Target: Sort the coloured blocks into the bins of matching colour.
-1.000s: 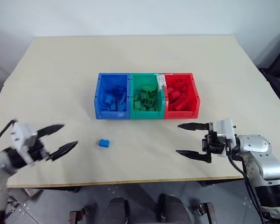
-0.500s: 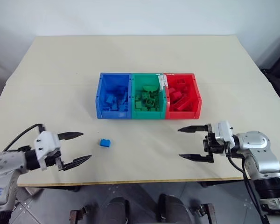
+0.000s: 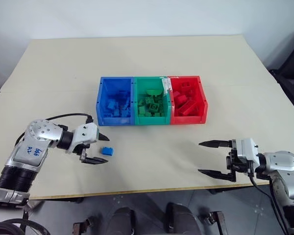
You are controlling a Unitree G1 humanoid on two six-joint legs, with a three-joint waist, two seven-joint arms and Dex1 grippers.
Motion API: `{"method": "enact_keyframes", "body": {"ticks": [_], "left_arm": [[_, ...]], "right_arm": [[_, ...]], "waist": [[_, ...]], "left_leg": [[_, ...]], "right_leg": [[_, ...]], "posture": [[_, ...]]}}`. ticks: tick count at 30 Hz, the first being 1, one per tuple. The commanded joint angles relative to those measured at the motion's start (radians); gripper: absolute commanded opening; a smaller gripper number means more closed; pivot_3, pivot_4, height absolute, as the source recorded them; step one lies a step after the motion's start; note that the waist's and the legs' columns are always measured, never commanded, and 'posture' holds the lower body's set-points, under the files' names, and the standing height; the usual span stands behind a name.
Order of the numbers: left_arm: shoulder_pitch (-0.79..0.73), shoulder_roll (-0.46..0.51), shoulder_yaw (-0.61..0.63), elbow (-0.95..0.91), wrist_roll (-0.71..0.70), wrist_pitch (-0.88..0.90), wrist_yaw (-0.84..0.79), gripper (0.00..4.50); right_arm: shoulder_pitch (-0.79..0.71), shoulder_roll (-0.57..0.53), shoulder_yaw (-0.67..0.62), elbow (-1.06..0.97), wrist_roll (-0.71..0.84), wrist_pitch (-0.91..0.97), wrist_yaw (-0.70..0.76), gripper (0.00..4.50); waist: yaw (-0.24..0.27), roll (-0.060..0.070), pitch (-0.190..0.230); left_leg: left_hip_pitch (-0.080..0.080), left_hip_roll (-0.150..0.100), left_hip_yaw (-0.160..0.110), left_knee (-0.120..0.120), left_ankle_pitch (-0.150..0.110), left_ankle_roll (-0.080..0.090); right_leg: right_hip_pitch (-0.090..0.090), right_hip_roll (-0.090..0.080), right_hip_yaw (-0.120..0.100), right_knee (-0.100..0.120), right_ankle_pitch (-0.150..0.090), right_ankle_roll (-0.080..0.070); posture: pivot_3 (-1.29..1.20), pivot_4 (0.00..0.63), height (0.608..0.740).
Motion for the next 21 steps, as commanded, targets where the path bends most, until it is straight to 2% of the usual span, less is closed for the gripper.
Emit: {"method": "enact_keyframes", "body": {"ticks": [1, 4, 7, 12, 14, 16, 18, 21], "left_arm": [[-0.015, -0.005, -0.029, 0.028, 0.04, 0.003, 0.009, 3.0], [-0.017, -0.012, -0.034, 0.039, 0.039, -0.042, -0.001, 2.03], [0.012, -0.017, -0.005, -0.004, -0.046, -0.021, -0.057, 1.11], [0.059, -0.079, 0.133, -0.089, -0.222, 0.044, -0.006, 1.11], [0.06, -0.131, 0.201, -0.128, -0.295, 0.098, 0.065, 1.11], [0.021, -0.211, 0.275, -0.163, -0.367, 0.198, 0.214, 1.11], [-0.054, -0.282, 0.308, -0.16, -0.35, 0.247, 0.384, 1.11], [-0.139, -0.314, 0.291, -0.126, -0.256, 0.249, 0.526, 1.11]], "right_arm": [[0.032, -0.016, -0.047, -0.074, 0.027, 0.008, -0.031, 4.5], [0.053, -0.014, -0.058, -0.096, 0.024, 0.009, -0.053, 4.5], [0.076, -0.005, -0.085, -0.12, 0.041, 0.025, -0.095, 4.5], [0.13, 0.043, -0.15, -0.224, 0.122, 0.093, -0.221, 4.5], [0.131, 0.071, -0.164, -0.257, 0.145, 0.111, -0.272, 4.5], [0.118, 0.101, -0.169, -0.278, 0.146, 0.11, -0.321, 4.5], [0.075, 0.142, -0.165, -0.301, 0.153, 0.113, -0.39, 4.5], [0.021, 0.163, -0.147, -0.311, 0.14, 0.111, -0.427, 4.5]], "waist": [[0.002, 0.0, 0.0], [0.001, 0.0, 0.0], [0.002, 0.0, 0.0], [0.008, 0.0, 0.0], [0.014, 0.0, 0.0], [0.017, 0.0, 0.0], [0.018, 0.0, 0.0], [0.014, -0.001, 0.0]], "left_leg": [[0.0, 0.0, 0.0, 0.0, 0.0, 0.0], [0.001, 0.0, 0.0, 0.0, 0.0, 0.0], [0.001, 0.0, 0.0, 0.0, 0.0, 0.0], [0.0, 0.0, 0.0, 0.001, 0.0, 0.0], [0.0, 0.001, -0.001, 0.003, 0.0, 0.0], [0.0, 0.001, -0.002, 0.004, 0.0, 0.0], [0.0, 0.0, -0.005, 0.007, 0.0, 0.0], [0.0, 0.0, -0.009, 0.009, 0.0, 0.0]], "right_leg": [[0.0, 0.0, 0.0, 0.0, 0.0, 0.0], [0.0, 0.0, 0.001, 0.0, 0.0, 0.0], [0.0, 0.0, 0.001, 0.0, 0.0, 0.0], [0.0, 0.0, 0.001, 0.0, 0.0, 0.0], [0.0, 0.0, 0.001, 0.001, 0.0, 0.0], [0.001, -0.001, 0.001, 0.003, 0.0, 0.0], [0.002, -0.001, 0.0, 0.004, 0.0, 0.0], [0.003, -0.001, 0.001, 0.005, 0.001, 0.001]], "posture": [[0.0, 0.15, 0.74], [0.0, 0.15, 0.74], [0.0, 0.15, 0.74], [0.0, 0.15, 0.74], [0.0, 0.15, 0.74], [0.0, 0.15, 0.74], [0.0, 0.15, 0.74], [0.0, 0.15, 0.74]]}}
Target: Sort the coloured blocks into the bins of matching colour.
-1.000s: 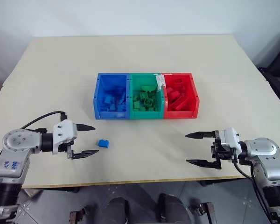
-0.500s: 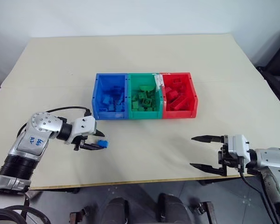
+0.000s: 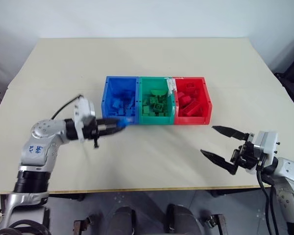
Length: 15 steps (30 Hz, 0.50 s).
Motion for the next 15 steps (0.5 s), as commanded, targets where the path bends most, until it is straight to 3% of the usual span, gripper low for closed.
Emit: {"method": "enact_keyframes", "body": {"ticks": [1, 8, 9, 15], "left_arm": [[-0.069, -0.001, 0.003, 0.013, 0.079, 0.022, 0.149, 1.11], [-0.157, -0.029, -0.047, 0.148, 0.149, 0.026, 0.228, 1.11], [-0.164, -0.03, -0.06, 0.166, 0.162, 0.018, 0.224, 1.67], [-0.136, -0.023, -0.035, 0.147, 0.174, -0.038, 0.233, 3.51]], "right_arm": [[-0.043, -0.001, -0.004, -0.036, 0.003, -0.006, -0.032, 4.5], [-0.057, -0.039, 0.013, 0.002, -0.04, -0.019, 0.021, 4.5], [-0.054, -0.044, 0.017, 0.007, -0.048, -0.022, 0.03, 4.5], [-0.067, -0.047, 0.031, 0.038, -0.059, -0.032, 0.05, 4.5]], "waist": [[-0.001, 0.0, 0.0], [-0.003, 0.0, 0.0], [0.0, 0.0, 0.0], [-0.002, 0.0, 0.0]], "left_leg": [[0.0, 0.0, 0.0, 0.0, 0.0, 0.0], [-0.001, 0.0, 0.006, -0.003, 0.0, 0.0], [-0.001, -0.001, 0.006, -0.003, 0.0, 0.0], [-0.001, -0.001, 0.006, -0.003, 0.0, 0.0]], "right_leg": [[0.0, 0.0, 0.0, 0.0, 0.0, 0.0], [-0.001, 0.001, 0.0, -0.002, 0.0, 0.0], [-0.001, 0.001, 0.0, -0.002, 0.0, 0.0], [-0.001, 0.001, -0.001, -0.003, 0.0, 0.0]], "posture": [[0.0, 0.15, 0.74], [0.0, 0.15, 0.74], [0.0, 0.15, 0.74], [0.0, 0.15, 0.74]]}}
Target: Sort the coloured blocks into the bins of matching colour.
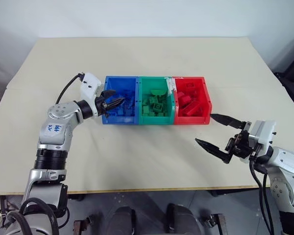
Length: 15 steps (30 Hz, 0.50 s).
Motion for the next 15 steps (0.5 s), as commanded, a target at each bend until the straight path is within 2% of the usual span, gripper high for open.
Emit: {"method": "enact_keyframes", "body": {"ticks": [1, 3, 6, 9, 12, 15], "left_arm": [[0.022, 0.04, 0.05, -0.063, -0.007, -0.063, -0.016, 3.83], [0.104, 0.086, 0.127, -0.115, -0.076, -0.132, -0.109, 4.4], [0.264, 0.178, 0.206, -0.166, -0.103, -0.235, -0.224, 4.4], [0.402, 0.228, 0.276, -0.195, -0.11, -0.286, -0.255, 4.4], [0.578, 0.223, 0.38, -0.288, -0.178, -0.283, -0.275, 4.4], [0.707, 0.198, 0.42, -0.385, -0.185, -0.276, -0.236, 4.4]], "right_arm": [[-0.018, -0.014, -0.005, 0.007, 0.0, -0.018, 0.016, 4.5], [-0.034, -0.023, 0.004, 0.02, 0.009, -0.006, 0.037, 4.5], [-0.06, -0.05, 0.019, 0.059, 0.017, 0.005, 0.099, 4.5], [-0.09, -0.077, 0.037, 0.126, 0.009, -0.009, 0.167, 4.5], [-0.134, -0.12, 0.067, 0.202, -0.013, -0.022, 0.258, 4.5], [-0.182, -0.134, 0.081, 0.265, -0.018, -0.036, 0.311, 4.5]], "waist": [[-0.001, 0.0, 0.0], [-0.013, 0.0, 0.0], [-0.031, 0.0, 0.0], [-0.027, 0.0, 0.0], [-0.02, 0.0, 0.0], [-0.013, 0.0, 0.0]], "left_leg": [[0.0, 0.0, 0.0, 0.0, 0.0, 0.0], [0.001, 0.001, 0.001, 0.0, 0.0, 0.0], [0.002, 0.002, 0.002, -0.004, 0.0, 0.0], [0.002, 0.002, 0.004, -0.006, 0.0, -0.001], [0.002, 0.001, 0.003, -0.005, 0.0, 0.0], [0.002, 0.001, 0.001, -0.005, -0.001, 0.001]], "right_leg": [[0.0, 0.0, 0.0, 0.0, 0.0, 0.0], [0.0, 0.0, 0.001, 0.0, 0.0, 0.0], [-0.002, 0.0, 0.001, -0.001, 0.0, -0.001], [-0.002, 0.0, 0.001, -0.001, -0.001, -0.001], [-0.001, -0.001, 0.001, -0.002, 0.0, -0.001], [0.0, -0.002, 0.001, -0.002, 0.0, 0.0]], "posture": [[0.0, 0.15, 0.74], [0.0, 0.15, 0.74], [0.0, 0.15, 0.74], [0.0, 0.15, 0.74], [0.0, 0.15, 0.74], [0.0, 0.15, 0.74]]}}
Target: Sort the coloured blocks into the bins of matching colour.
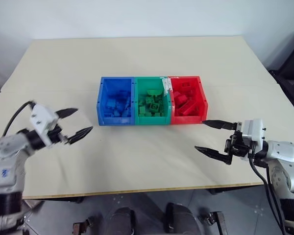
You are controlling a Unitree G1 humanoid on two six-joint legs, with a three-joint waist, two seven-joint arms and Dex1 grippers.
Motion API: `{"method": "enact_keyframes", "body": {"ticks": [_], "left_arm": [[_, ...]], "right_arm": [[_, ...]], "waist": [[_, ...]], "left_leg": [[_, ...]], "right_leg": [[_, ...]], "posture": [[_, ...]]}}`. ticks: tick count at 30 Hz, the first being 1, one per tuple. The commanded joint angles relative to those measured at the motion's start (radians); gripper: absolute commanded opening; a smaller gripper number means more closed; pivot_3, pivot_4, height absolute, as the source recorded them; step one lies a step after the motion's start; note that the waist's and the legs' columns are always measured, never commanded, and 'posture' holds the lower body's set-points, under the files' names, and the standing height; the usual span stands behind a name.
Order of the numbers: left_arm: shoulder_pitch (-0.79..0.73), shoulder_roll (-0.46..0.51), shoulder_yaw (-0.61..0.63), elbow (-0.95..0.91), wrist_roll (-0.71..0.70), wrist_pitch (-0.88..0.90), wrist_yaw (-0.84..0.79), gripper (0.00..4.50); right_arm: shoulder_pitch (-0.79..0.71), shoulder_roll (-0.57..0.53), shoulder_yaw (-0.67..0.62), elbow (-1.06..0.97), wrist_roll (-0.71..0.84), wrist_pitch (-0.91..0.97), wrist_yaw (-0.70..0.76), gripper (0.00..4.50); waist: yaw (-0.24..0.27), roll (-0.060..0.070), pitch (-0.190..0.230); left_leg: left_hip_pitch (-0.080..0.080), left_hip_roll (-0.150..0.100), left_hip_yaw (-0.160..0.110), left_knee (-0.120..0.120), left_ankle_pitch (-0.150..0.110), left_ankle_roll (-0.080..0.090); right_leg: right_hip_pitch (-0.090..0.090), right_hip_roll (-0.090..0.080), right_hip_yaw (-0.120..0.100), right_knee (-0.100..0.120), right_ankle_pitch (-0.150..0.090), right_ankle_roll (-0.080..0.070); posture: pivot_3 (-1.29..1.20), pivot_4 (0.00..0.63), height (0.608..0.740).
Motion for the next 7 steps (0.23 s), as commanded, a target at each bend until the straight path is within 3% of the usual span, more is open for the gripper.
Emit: {"method": "enact_keyframes", "body": {"ticks": [1, 7], "left_arm": [[0.073, -0.019, 0.051, -0.12, -0.032, 0.006, 0.041, 4.4], [0.136, -0.056, 0.049, -0.181, -0.019, 0.003, 0.108, 4.4]], "right_arm": [[-0.042, -0.02, -0.001, 0.045, -0.004, -0.036, 0.058, 4.5], [-0.092, -0.007, 0.01, 0.141, -0.039, -0.097, 0.099, 4.5]], "waist": [[0.007, 0.0, 0.0], [0.015, 0.0, 0.0]], "left_leg": [[0.0, 0.0, -0.001, 0.0, 0.0, 0.0], [0.0, 0.0, -0.004, 0.0, 0.0, -0.001]], "right_leg": [[0.0, 0.0, 0.0, 0.0, 0.0, 0.0], [0.0, 0.0, 0.0, 0.0, 0.0, 0.0]], "posture": [[0.0, 0.15, 0.74], [0.0, 0.15, 0.74]]}}
